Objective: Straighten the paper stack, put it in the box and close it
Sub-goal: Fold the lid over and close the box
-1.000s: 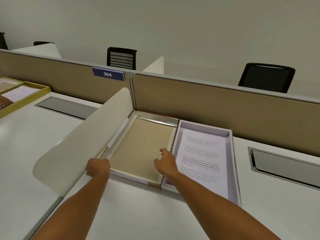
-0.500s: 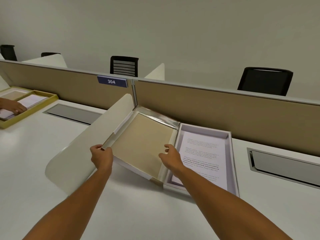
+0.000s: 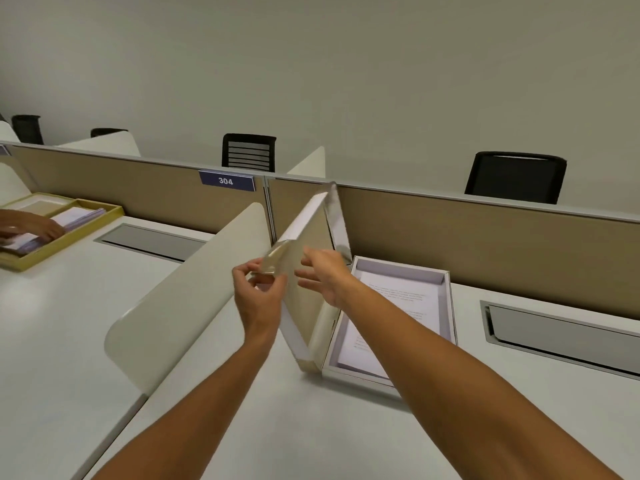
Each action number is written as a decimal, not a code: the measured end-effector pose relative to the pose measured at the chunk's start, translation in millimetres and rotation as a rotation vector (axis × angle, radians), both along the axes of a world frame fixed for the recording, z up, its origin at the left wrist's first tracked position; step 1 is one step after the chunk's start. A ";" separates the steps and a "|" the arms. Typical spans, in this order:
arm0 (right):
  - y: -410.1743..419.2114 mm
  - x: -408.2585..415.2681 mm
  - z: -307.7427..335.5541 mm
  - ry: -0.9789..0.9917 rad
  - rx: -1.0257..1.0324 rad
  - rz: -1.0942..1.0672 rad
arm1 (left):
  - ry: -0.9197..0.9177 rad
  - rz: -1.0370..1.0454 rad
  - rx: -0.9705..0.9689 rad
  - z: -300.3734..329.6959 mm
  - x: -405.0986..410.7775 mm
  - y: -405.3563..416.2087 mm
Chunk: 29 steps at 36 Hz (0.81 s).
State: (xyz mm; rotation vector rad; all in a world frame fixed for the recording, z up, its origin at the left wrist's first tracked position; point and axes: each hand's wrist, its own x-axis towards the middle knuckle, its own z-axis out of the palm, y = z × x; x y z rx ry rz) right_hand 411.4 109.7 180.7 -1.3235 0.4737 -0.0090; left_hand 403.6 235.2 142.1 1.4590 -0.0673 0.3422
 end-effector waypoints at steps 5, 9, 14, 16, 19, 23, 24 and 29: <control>-11.4 -12.4 21.1 -0.008 0.133 -0.047 | -0.070 -0.053 0.070 0.7 -19.6 -25.6; -28.2 -19.8 28.5 0.007 0.204 -0.171 | -0.148 -0.081 0.155 -3.7 -35.9 -42.6; -52.8 -29.7 28.1 0.042 0.091 -0.251 | -0.240 -0.237 0.254 -14.4 -49.1 -57.7; -64.1 -36.5 23.6 0.062 0.078 -0.283 | -0.252 -0.345 0.304 -18.1 -50.1 -59.8; -81.7 -48.1 15.6 0.106 0.112 -0.322 | -0.180 -0.335 0.322 -22.8 -48.5 -59.3; -106.2 -67.6 5.8 0.167 0.149 -0.395 | 0.283 -0.220 0.347 -35.9 -24.5 -56.3; -111.3 -72.9 3.6 0.180 0.168 -0.407 | 0.444 -0.237 0.383 -39.5 -17.2 -54.7; -131.0 -92.4 -18.1 0.222 0.224 -0.399 | 0.849 -0.416 0.448 -58.0 -15.4 -52.8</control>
